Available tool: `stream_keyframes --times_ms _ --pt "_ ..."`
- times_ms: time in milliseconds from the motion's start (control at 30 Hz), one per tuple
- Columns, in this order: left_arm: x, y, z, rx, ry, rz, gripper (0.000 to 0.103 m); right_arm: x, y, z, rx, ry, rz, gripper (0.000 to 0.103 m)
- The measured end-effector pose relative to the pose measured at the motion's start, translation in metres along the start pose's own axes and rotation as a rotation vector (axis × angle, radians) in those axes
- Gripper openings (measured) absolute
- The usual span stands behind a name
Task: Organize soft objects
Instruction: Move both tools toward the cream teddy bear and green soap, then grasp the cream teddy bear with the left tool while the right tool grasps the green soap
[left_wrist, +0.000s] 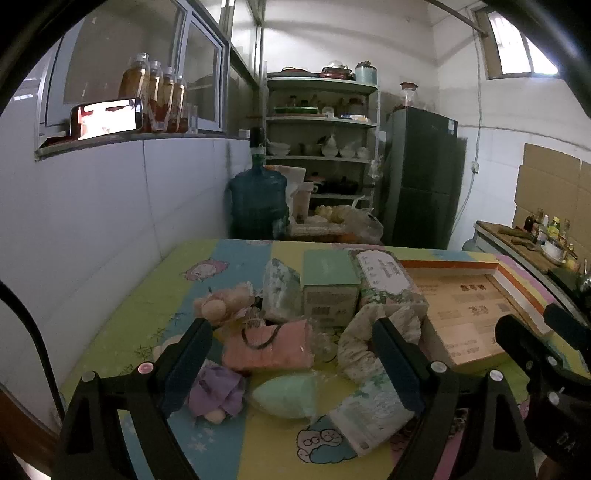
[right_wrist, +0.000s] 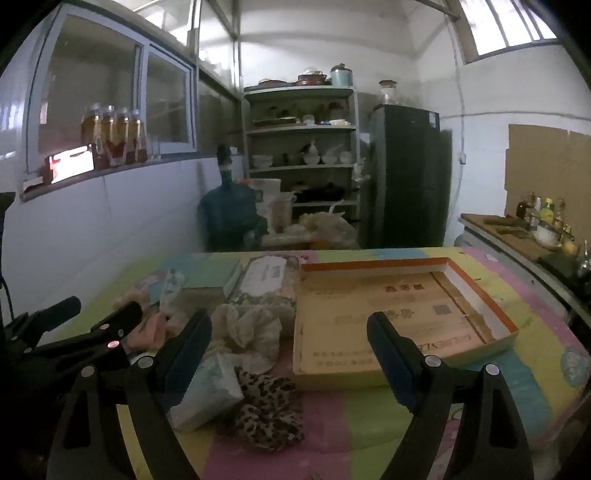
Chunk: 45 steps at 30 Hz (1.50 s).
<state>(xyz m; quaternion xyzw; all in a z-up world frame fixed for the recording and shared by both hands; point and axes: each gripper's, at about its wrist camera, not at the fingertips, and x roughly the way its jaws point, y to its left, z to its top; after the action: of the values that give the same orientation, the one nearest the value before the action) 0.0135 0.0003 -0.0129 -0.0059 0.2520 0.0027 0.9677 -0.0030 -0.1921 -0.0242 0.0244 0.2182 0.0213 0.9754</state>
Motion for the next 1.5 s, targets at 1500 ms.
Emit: stream_keyframes --times_ms 1500 --pt "0.011 0.081 -0.040 -0.092 0.049 -0.009 0.089 0.016 0.031 -0.025 -0.061 0.077 0.162 0.087"
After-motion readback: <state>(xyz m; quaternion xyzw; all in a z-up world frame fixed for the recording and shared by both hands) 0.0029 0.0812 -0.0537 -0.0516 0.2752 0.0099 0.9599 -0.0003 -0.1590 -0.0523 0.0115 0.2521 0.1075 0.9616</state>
